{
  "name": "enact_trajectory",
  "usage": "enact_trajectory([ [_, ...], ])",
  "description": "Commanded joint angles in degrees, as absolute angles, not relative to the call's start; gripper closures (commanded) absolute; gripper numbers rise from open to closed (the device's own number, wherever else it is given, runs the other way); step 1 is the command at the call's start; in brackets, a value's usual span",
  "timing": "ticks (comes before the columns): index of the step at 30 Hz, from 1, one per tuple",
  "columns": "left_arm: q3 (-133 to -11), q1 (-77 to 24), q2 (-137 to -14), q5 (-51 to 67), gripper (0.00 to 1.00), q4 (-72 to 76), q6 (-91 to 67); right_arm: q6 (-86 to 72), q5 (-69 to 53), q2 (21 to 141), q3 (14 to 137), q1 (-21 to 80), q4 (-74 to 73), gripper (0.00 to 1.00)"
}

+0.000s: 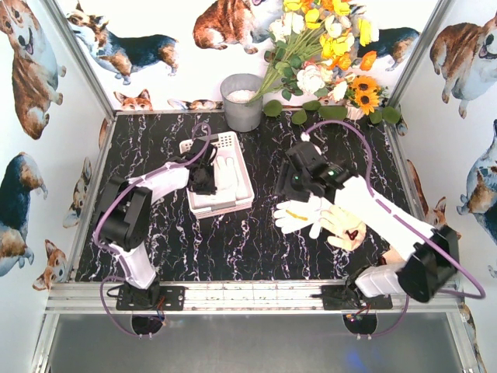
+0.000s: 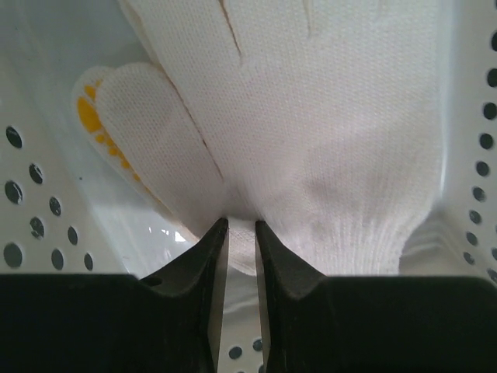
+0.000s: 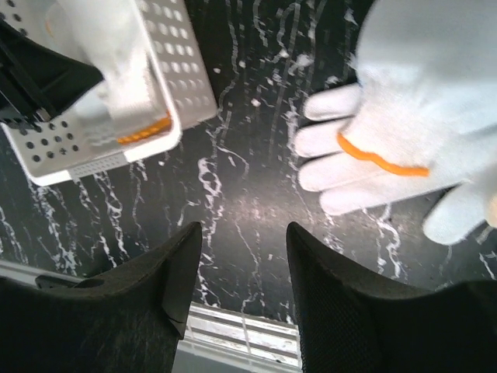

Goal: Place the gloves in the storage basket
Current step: Place the glove in the bin, then pick up the glove from the center of the board.

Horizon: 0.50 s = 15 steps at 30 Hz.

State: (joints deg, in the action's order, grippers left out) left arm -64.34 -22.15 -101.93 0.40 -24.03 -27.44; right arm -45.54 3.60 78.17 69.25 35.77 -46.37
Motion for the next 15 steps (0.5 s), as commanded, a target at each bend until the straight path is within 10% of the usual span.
enact_trajectory([
  [1,-67.5,-21.8,-104.7,-4.8,0.86,-24.5,-24.4,-46.8,6.2,72.2,64.6,34.2,-45.6,0.49],
  [15,-70.7,-21.0,-106.1,-4.9,0.84,-25.9,-21.9,-47.2,6.5,60.4,54.3,28.9,-49.5,0.47],
])
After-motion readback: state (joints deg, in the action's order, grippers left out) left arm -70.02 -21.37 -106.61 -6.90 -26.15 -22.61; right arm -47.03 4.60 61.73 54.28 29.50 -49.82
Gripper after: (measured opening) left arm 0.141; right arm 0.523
